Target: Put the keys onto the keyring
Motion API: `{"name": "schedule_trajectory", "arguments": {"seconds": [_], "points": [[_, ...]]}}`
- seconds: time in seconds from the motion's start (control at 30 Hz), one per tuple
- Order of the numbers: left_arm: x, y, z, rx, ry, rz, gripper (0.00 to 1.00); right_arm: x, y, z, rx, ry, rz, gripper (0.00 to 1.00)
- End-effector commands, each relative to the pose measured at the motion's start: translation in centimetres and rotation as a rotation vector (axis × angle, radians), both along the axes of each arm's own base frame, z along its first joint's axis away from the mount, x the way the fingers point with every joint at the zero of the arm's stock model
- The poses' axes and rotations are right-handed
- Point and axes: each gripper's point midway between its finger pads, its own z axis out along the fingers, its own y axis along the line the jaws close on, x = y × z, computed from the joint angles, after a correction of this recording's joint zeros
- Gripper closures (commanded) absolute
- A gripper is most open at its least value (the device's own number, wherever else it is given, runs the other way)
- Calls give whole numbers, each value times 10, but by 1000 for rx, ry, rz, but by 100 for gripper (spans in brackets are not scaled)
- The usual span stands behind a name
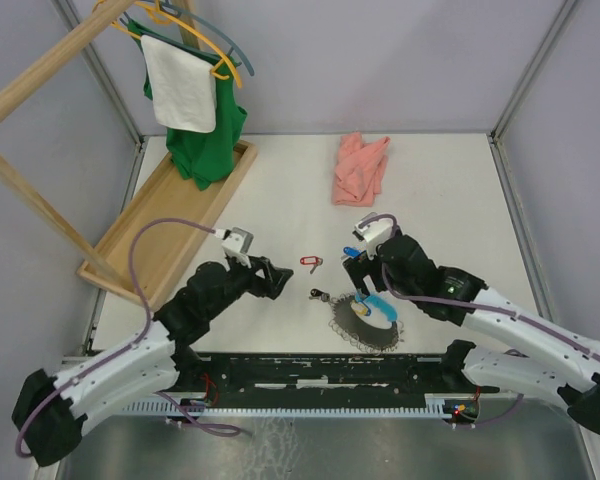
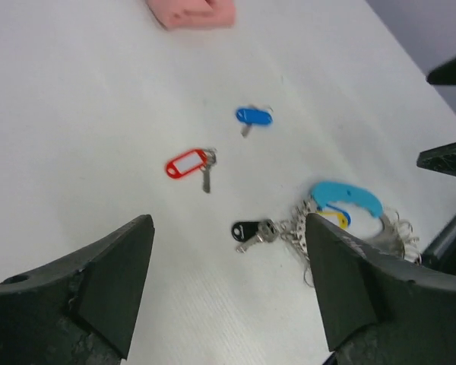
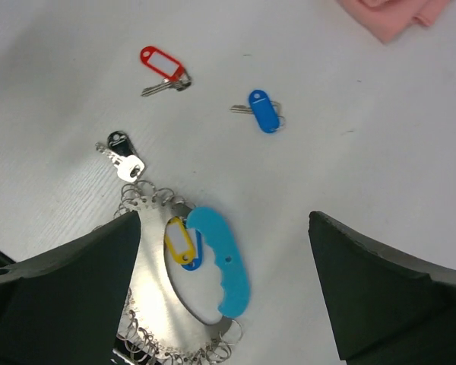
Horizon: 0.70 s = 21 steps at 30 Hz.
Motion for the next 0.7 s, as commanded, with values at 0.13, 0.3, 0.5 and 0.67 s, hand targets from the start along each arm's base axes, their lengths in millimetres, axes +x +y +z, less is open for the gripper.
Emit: {"name": "schedule_trajectory", "arguments": {"seconds": [0.13, 0.3, 0.5, 0.67], "points": [[-16, 118, 113, -102, -141, 434, 0, 9, -81, 102, 105, -261, -347, 0], [-34, 154, 156, -136, -241, 499, 1, -12, -128, 135, 183, -375, -420, 0], [-35, 166, 154, -85, -293, 524, 1, -21, -151, 138, 150, -409, -451, 0], [-38, 176, 150, -114, -302, 561, 1, -25, -162, 140, 166, -442, -473, 0]]}}
